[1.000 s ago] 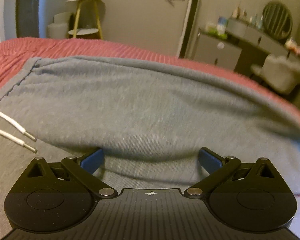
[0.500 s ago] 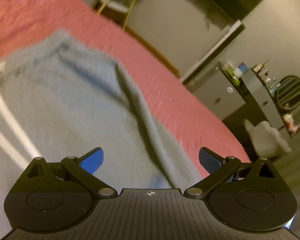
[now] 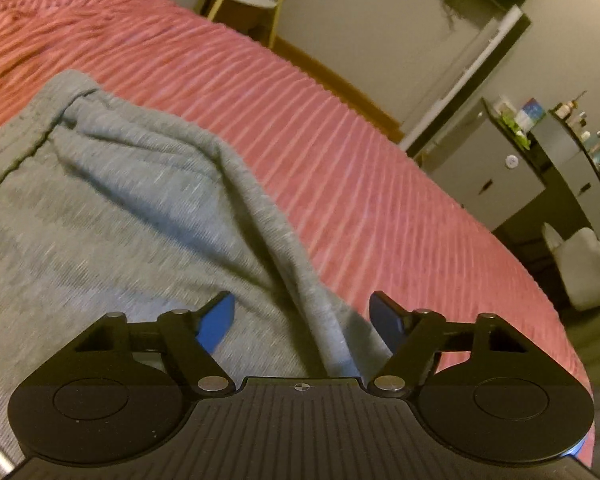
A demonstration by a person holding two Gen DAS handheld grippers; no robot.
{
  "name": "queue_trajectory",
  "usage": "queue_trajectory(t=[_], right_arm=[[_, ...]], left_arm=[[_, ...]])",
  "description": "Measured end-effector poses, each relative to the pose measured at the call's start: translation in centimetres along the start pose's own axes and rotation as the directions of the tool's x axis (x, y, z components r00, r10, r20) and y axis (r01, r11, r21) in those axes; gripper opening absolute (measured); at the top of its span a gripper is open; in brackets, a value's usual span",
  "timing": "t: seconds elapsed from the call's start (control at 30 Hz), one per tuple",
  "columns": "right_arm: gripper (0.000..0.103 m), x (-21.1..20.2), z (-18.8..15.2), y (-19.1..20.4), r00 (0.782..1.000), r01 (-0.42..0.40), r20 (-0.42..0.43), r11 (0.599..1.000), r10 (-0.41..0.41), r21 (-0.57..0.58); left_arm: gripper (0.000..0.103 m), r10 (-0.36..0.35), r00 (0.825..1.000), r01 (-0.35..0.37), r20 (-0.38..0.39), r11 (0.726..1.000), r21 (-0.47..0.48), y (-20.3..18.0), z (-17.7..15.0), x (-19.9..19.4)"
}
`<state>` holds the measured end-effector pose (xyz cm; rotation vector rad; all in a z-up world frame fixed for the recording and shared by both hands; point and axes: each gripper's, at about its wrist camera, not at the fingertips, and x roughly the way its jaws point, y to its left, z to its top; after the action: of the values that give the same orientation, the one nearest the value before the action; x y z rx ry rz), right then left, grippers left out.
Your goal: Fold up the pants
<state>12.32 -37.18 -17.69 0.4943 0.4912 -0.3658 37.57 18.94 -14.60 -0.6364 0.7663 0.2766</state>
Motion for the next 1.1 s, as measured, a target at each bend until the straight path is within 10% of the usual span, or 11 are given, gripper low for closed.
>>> queue_trajectory(t=[0.13,0.27,0.5,0.73,0.87,0.97,1.1], right_arm=[[0.044,0.2,0.9,0.0,0.997,-0.072,-0.037,0.997,0.073,0.027],[0.053,-1.0,2.8,1.6,0.999,-0.024,-0.025,0.999,0.024,-0.028],[0.079,-2.2,5.9,3.2,0.980,0.175,0.123,0.971,-0.156,-0.162],[0.083,-1.7,10.0,5.2,0.959,0.193,0.233,0.973,-0.160,-0.125],[0.083,3.0,10.3,5.6,0.978,0.209,0.050,0.966,-0.203,-0.153],[0.083,6.4,8.6,4.9,0.946,0.291,-0.085,0.937,-0.312,-0.195],[0.075,6.8,5.8,4.2,0.956,0.277,-0.011,0.916,-0.292,-0.289]], left_arm=[[0.026,-0.021,0.999,0.022,-0.026,0.999,0.028,0.1,-0.5,0.4],[0.012,-0.074,0.996,0.074,-0.046,0.997,-0.006,1.2,-0.5,0.1],[0.008,-0.083,0.995,0.085,-0.061,0.996,0.018,1.7,-0.5,-1.0],[0.008,-0.086,0.994,0.090,-0.068,0.994,0.056,2.0,-0.9,-1.2],[0.008,-0.078,0.995,0.082,-0.063,0.994,0.067,1.8,-1.1,-1.0],[0.008,-0.078,0.995,0.082,-0.060,0.994,0.077,1.6,-1.2,-1.0],[0.008,-0.099,0.992,0.103,-0.077,0.994,0.042,2.3,-0.9,-0.9]])
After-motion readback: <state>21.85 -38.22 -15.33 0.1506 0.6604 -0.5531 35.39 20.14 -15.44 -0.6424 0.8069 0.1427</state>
